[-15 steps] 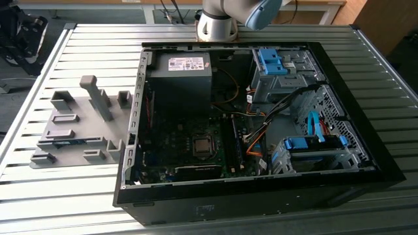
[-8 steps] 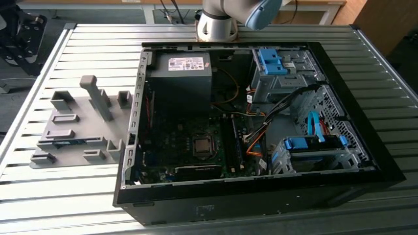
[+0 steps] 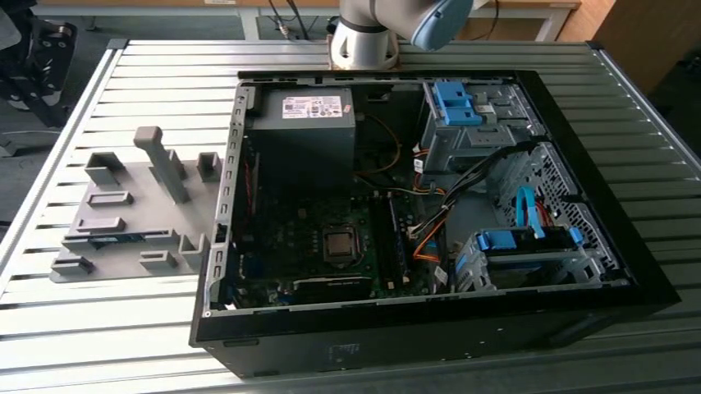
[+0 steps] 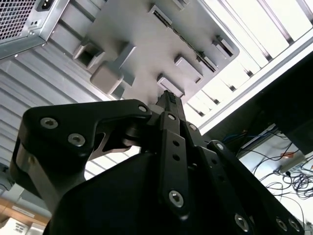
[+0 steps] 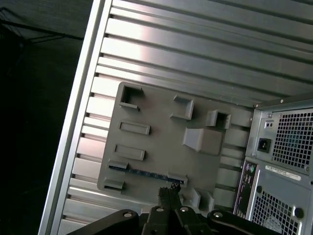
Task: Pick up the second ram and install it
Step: 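Pick up the second ram and move it above second insertion slot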
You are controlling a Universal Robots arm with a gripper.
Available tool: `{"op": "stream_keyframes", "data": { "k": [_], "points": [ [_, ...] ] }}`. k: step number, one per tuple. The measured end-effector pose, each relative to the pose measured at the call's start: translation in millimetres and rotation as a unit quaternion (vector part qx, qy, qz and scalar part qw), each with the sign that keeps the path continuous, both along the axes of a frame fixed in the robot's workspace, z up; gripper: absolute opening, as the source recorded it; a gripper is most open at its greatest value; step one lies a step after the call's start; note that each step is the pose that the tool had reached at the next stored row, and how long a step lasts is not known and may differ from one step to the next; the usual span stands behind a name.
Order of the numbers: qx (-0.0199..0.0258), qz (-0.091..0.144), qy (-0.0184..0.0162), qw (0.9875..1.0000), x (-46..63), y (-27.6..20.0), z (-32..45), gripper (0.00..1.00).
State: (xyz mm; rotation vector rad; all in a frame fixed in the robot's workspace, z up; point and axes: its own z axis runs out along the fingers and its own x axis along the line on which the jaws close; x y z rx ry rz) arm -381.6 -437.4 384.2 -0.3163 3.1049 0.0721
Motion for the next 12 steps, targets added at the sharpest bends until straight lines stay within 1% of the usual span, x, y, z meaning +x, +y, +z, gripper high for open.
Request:
{"op": "stream_keyframes", "data": {
  "k": [6, 12],
  "points": [
    [-0.0004, 0.028, 0.0, 0.9996, -0.5, -0.2, -0.5, 0.11],
    [-0.0004, 0.056, -0.0001, 0.9984, -1.2, -0.3, -1.0, 0.11]
  ]
}}
